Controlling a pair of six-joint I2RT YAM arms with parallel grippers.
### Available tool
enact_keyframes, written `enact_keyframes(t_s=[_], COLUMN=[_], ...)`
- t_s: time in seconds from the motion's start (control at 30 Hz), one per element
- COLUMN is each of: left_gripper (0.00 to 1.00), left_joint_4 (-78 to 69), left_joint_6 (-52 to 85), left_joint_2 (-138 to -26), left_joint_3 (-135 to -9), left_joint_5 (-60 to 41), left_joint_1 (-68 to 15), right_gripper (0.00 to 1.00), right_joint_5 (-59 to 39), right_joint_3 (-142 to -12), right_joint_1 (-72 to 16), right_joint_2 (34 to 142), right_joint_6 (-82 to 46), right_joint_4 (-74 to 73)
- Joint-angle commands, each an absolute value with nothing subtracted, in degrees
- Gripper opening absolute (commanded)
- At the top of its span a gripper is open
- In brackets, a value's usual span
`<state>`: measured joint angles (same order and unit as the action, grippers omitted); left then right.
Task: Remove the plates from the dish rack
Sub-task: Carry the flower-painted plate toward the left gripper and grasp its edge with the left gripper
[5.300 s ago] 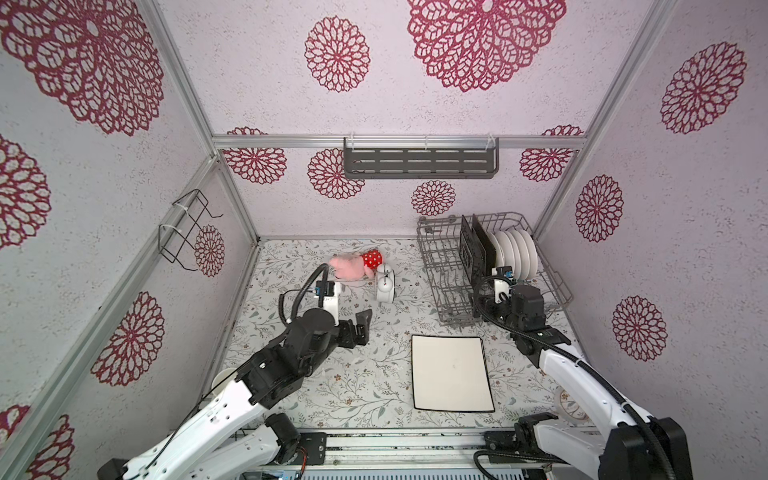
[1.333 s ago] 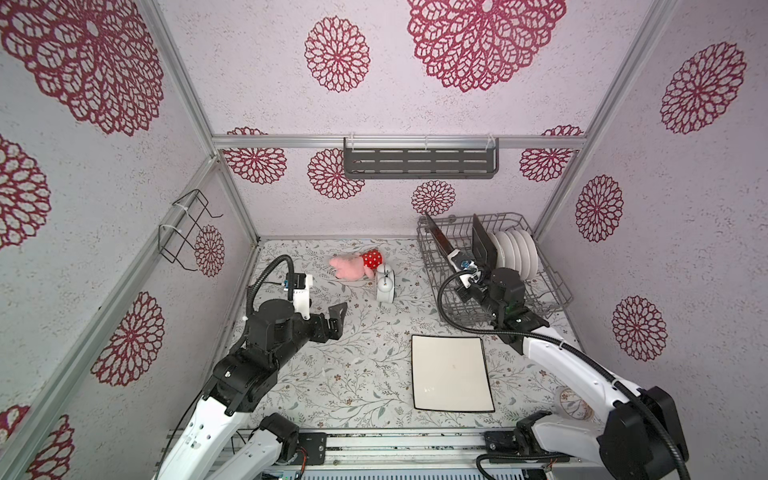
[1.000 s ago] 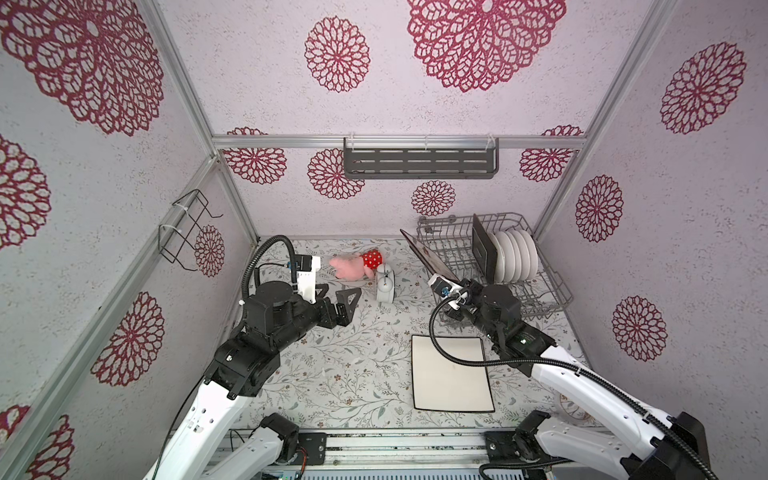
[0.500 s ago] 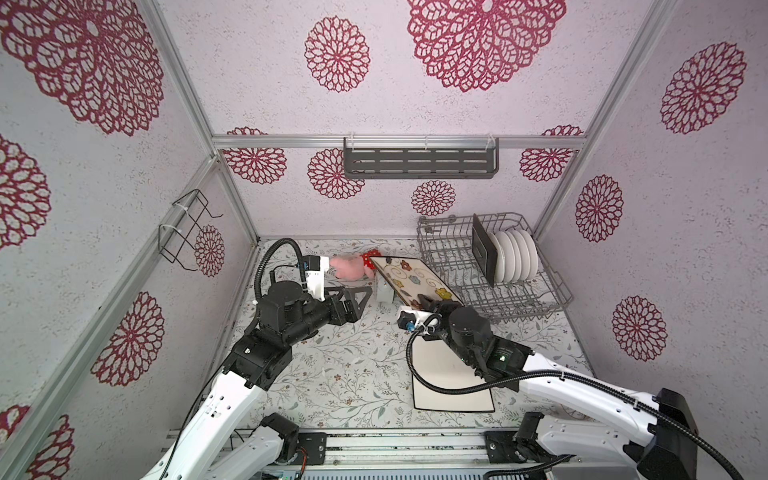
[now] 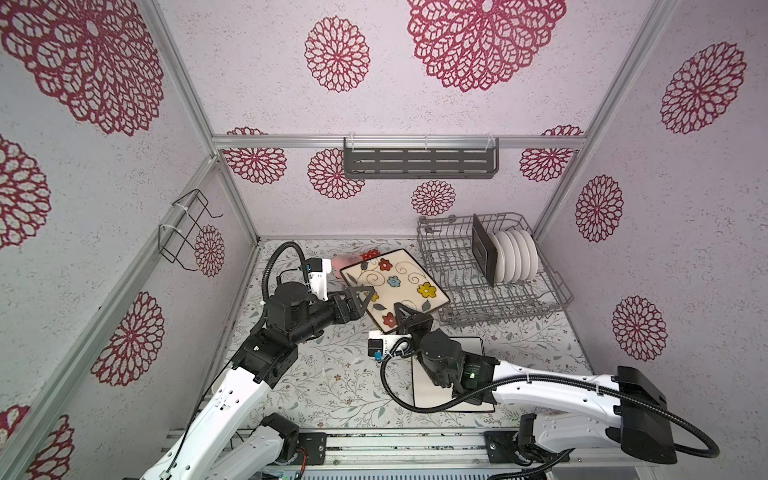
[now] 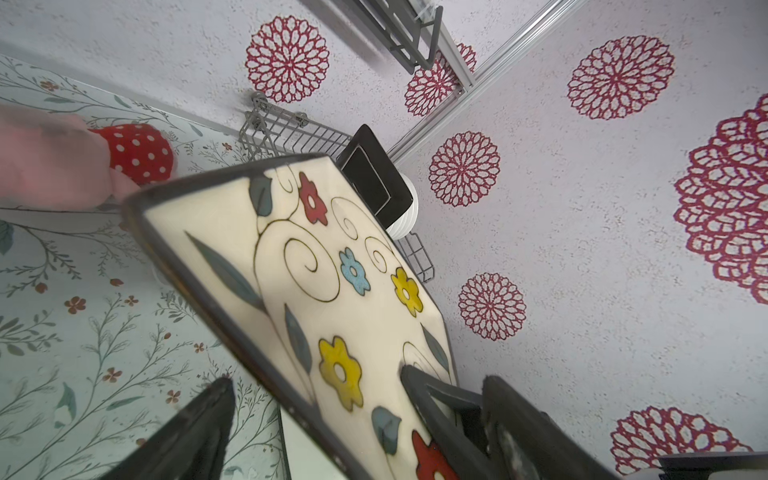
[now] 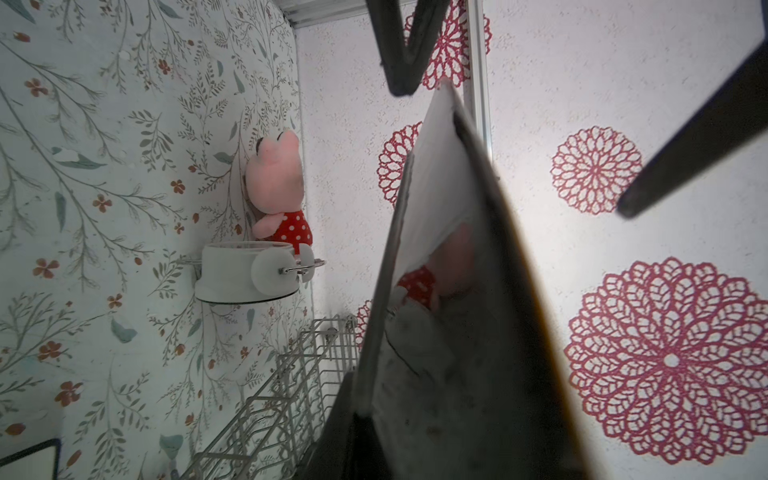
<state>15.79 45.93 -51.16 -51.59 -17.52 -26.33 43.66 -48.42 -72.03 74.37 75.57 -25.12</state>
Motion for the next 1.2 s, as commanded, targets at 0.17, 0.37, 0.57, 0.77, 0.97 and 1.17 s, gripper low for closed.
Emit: enact_keyframes(t_s=[0.17,0.37,0.57,0.77,0.97,1.17], left_gripper=[0.93,0.85,0.51,0.36,0.18,0.07], left_joint_4=[15.4,15.4,13.0,12.0,11.1,10.7], left_joint_6=[47.0,47.7,49.3,50.2,51.1,51.2], left_joint_2=[-50.9,-50.8,-50.9,-50.8,-50.9,-51.0], left_joint_3=[-51.5,-51.1,-49.4,-48.5,-47.6,-47.3], left_joint_5=[-18.6,-20.1,-22.1,-22.7,-23.1,-23.3], left_joint_1=[-25.4,-24.7,-23.6,-22.7,-22.1,-21.5], right_gripper=[0.01,0.01,0.01,0.01,0.01,0.01], right_joint_5=[53.2,53.5,54.1,53.9,54.1,54.2], right_joint_3=[-55.0,-56.3,-58.1,-58.7,-58.5,-58.7], right_joint_1=[-74.1,-75.1,-75.7,-76.3,-76.5,-76.9], right_joint_2=[76.0,76.6,78.4,79.1,79.3,79.9], right_joint_6=[86.3,86.3,86.6,87.8,88.5,90.0], right_joint_4=[-48.4,-49.9,-48.6,-49.8,-50.8,-52.4])
